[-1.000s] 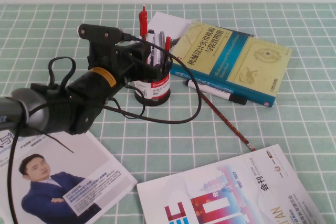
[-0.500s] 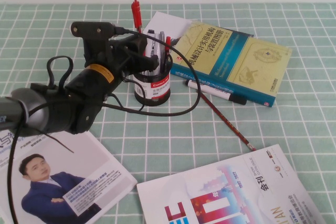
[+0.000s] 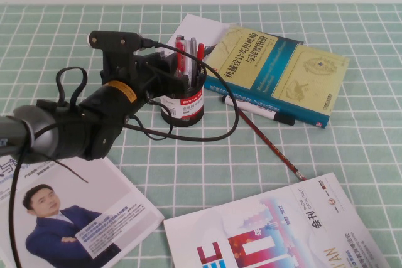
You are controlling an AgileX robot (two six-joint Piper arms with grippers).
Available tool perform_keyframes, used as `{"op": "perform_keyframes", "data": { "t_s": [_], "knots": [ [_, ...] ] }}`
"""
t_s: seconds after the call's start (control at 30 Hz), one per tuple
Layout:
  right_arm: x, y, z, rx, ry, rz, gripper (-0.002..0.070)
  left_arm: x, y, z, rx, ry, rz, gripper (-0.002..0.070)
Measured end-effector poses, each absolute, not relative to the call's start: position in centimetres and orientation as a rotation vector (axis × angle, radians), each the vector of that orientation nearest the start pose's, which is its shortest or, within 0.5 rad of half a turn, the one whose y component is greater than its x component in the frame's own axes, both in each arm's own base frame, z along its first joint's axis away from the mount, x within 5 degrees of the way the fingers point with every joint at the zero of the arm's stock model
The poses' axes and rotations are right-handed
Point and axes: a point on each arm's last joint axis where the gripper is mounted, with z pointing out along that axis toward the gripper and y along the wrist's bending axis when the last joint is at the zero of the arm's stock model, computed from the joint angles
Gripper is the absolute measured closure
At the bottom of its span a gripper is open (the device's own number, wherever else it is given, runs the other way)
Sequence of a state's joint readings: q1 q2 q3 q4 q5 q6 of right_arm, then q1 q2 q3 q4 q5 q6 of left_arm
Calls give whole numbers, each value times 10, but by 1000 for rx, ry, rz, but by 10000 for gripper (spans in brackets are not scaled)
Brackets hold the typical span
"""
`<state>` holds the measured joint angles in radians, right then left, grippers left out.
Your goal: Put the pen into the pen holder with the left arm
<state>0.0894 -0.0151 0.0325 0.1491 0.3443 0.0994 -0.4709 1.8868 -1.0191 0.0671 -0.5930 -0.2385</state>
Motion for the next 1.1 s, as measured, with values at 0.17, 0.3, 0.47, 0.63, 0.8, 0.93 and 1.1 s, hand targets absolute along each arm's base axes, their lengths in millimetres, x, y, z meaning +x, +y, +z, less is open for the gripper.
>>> {"op": "perform_keyframes", "data": {
  "t_s": [0.17, 0.3, 0.47, 0.63, 0.8, 0.93, 1.1],
  "knots": [
    [53, 9, 172, 104, 1847, 276, 696, 361, -187, 203, 275, 1778, -502, 379],
    [53, 9, 172, 104, 1847, 276, 696, 355, -183, 226, 274, 1753, -500, 407],
    [53, 9, 172, 104, 1847, 276, 696, 333, -174, 280, 324, 1699, -479, 613],
    [53, 9, 172, 104, 1847, 276, 696, 293, -151, 337, 371, 1718, -411, 668],
    [53, 9, 172, 104, 1847, 276, 696, 243, -122, 374, 379, 1744, -348, 674],
    [53, 9, 172, 104, 1847, 276, 696, 203, -100, 374, 366, 1742, -343, 675],
    [53, 9, 172, 104, 1847, 276, 696, 154, -75, 350, 291, 1769, -398, 675]
  ]
}}
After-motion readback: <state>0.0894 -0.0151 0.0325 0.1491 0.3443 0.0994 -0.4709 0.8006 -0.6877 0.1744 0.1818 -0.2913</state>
